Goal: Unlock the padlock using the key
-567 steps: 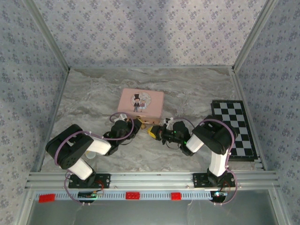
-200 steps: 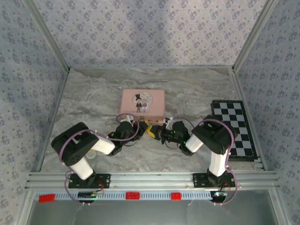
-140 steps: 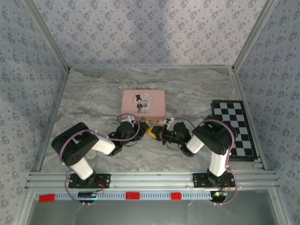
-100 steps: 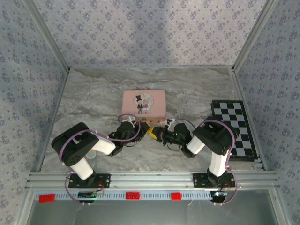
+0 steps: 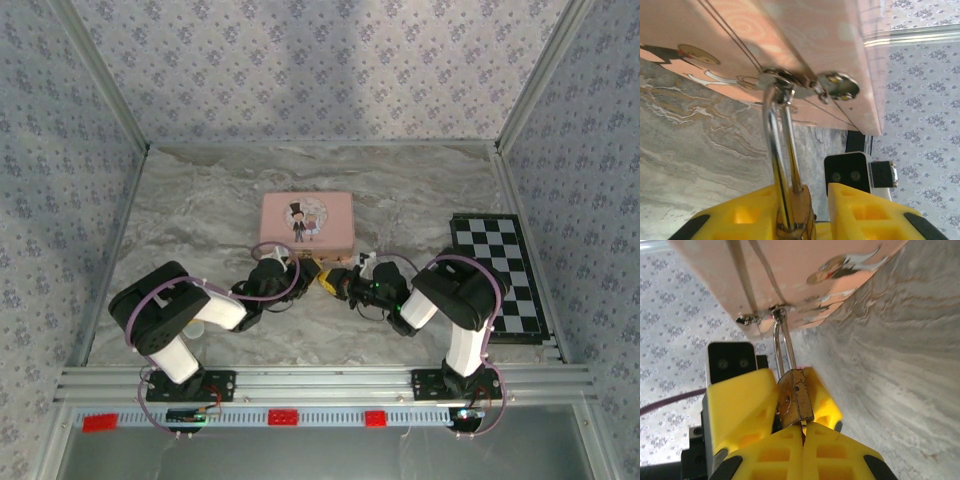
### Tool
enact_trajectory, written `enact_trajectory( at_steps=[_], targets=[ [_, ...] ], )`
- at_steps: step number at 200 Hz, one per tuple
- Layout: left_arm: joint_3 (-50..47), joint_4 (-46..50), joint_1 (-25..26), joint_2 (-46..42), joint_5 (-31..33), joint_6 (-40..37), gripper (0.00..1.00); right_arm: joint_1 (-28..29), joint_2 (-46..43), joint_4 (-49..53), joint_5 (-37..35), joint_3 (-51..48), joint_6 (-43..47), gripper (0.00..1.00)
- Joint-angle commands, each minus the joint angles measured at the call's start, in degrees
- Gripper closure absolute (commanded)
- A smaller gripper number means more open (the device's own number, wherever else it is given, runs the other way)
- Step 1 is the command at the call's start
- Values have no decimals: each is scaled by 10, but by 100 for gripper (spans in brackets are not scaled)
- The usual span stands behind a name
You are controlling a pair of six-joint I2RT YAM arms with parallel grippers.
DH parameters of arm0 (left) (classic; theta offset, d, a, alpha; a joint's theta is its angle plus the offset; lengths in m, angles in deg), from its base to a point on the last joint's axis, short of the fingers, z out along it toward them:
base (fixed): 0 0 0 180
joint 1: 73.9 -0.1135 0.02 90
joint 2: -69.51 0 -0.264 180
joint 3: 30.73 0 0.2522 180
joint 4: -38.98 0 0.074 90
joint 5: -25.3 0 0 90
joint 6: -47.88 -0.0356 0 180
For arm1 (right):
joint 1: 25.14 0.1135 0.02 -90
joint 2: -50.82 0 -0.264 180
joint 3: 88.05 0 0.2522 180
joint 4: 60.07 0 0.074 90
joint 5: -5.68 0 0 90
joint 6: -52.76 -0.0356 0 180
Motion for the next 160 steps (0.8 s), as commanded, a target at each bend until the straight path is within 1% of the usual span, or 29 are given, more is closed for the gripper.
enact_trajectory(
  at_steps=[1, 40, 62, 122, 160],
  targets=[
    [9, -19, -4, -12, -5, -16, 66, -4, -3, -8, -35, 7, 13, 100],
    [12, -49, -23, 16, -18, -14, 65, 2, -7, -8, -34, 15, 14, 100],
    [18, -55, -25, 29, -19, -12, 66, 5, -6, -8, -34, 16, 14, 100],
    [17, -55, -25, 32, -23, -13, 83, 6, 0, -7, -37, 17, 17, 100],
    [12, -57, -21, 29, -23, -12, 89, 0, -1, -8, -48, 14, 15, 100]
  ],
)
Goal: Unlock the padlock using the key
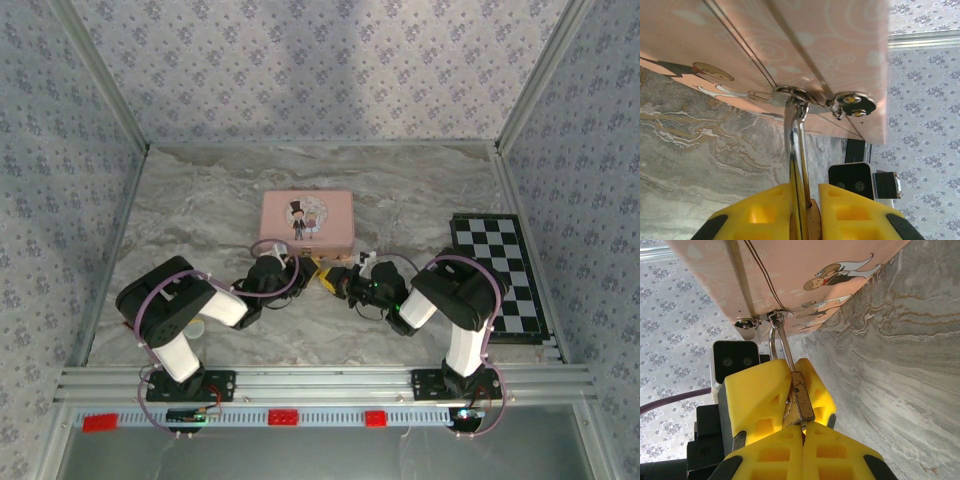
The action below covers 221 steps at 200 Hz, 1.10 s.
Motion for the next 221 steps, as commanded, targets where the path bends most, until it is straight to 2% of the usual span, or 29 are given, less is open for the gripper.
enact_trajectory(
  at_steps=[1, 53, 90, 126, 143, 159, 190, 221],
  targets=[
    [7, -27, 2, -2, -5, -10, 89, -6, -1, -16, -27, 9, 11, 100],
    [17, -80, 31, 10, -8, 8, 94, -15, -17, -16, -52, 19, 7, 100],
    [22, -67, 46, 2, -10, 8, 98, -34, -25, -15, -51, 33, 10, 100],
    [16, -49, 48, -8, 0, 1, 99, -27, -10, -15, -42, 43, 9, 100],
    [15, -32, 48, -13, 10, -4, 99, -23, -2, -16, -41, 33, 8, 89],
    [5, -37, 42, -12, 21, 0, 100, -23, -1, -15, -42, 17, 12, 86],
    [0, -69, 29, 8, 18, 11, 99, -9, -22, -16, -74, -16, 25, 73],
    [-1, -105, 25, 27, 18, 18, 100, 5, -15, -16, -80, -17, 26, 69]
  ],
)
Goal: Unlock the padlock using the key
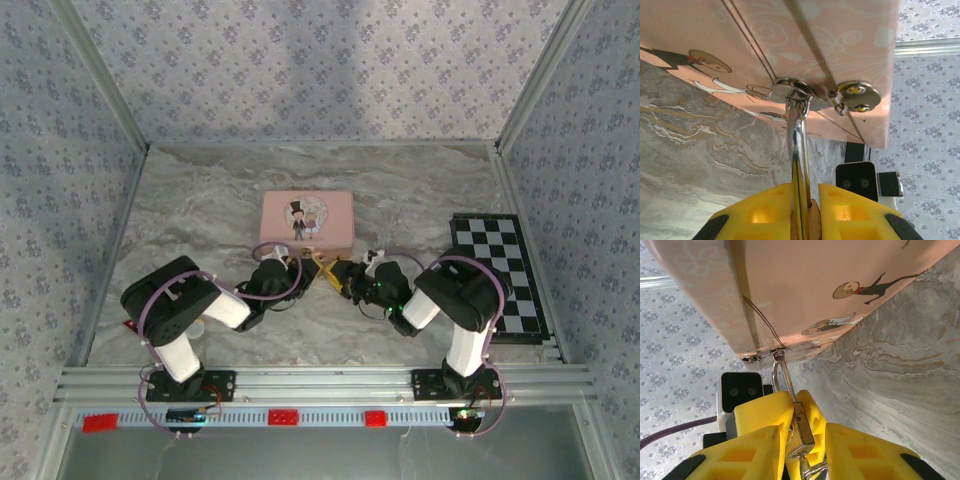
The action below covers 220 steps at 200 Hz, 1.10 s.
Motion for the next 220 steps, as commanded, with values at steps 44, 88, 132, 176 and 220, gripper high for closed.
enact_trajectory(
  at_steps=[44, 88, 132, 176, 220],
  targets=[
    [-6, -78, 1, 5, -17, 2, 100, 44, -14, -19, -44, -4, 42, 69],
    [-8, -83, -1, 7, -17, 2, 100, 60, -11, -19, -63, -8, 35, 71],
    [-15, -84, -1, 1, -16, 3, 100, 62, -4, -18, -67, -5, 32, 82],
    [-13, -82, 1, -3, -18, 2, 100, 60, -5, -18, -65, -2, 33, 97],
    [-6, -59, 26, -13, -13, -1, 100, 33, -1, -19, -27, 16, 31, 100]
  ],
)
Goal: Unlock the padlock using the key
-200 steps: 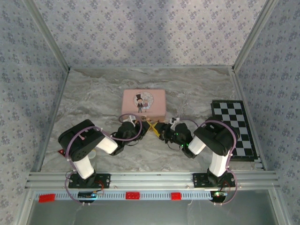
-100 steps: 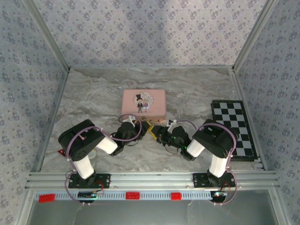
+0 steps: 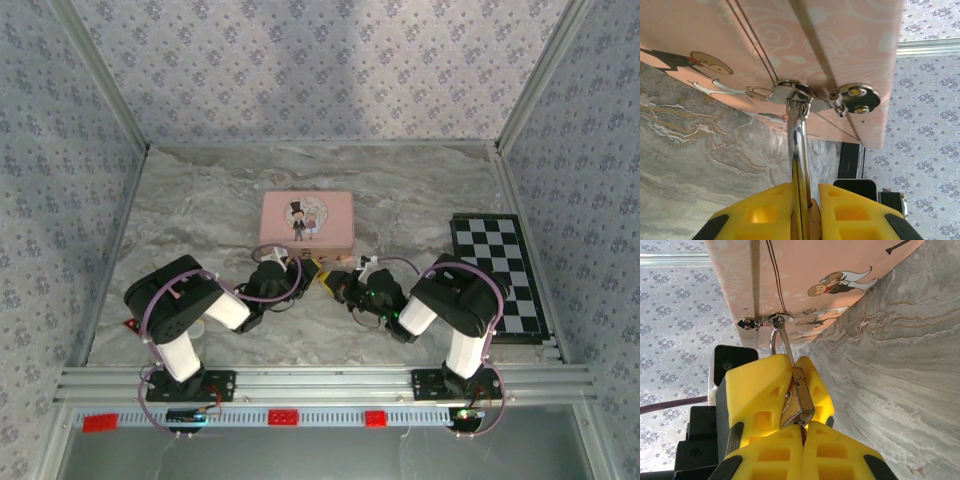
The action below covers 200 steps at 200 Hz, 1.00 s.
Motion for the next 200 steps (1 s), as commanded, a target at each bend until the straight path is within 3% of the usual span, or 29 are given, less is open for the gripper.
enact_trajectory(
  at_steps=[1, 42, 70, 97, 118, 143, 156, 182, 200],
  targets=[
    [5, -25, 27, -21, -11, -7, 100, -20, 6, -19, 20, 21, 3, 100],
    [16, -20, 42, -23, -13, -9, 100, -37, -2, -19, 47, 43, 7, 99],
    [18, -4, 41, -29, -6, -11, 100, -39, 6, -19, 54, 39, 0, 83],
    [25, 100, 24, -57, -9, -2, 100, -40, -14, -9, 45, 7, 29, 66],
    [14, 145, 9, -97, 1, -19, 100, -65, -52, 82, 54, -17, 79, 59],
    [31, 273, -3, -158, 5, -47, 100, -76, -112, 164, 66, -22, 141, 56],
    [27, 302, -7, -185, 17, -55, 100, -67, -167, 272, 61, 2, 192, 54],
    [25, 361, -23, -228, 25, -65, 100, -6, -302, 555, -57, 76, 368, 54],
    [23, 378, -34, -247, 16, -70, 100, 43, -372, 634, -152, 99, 491, 54]
  ],
)
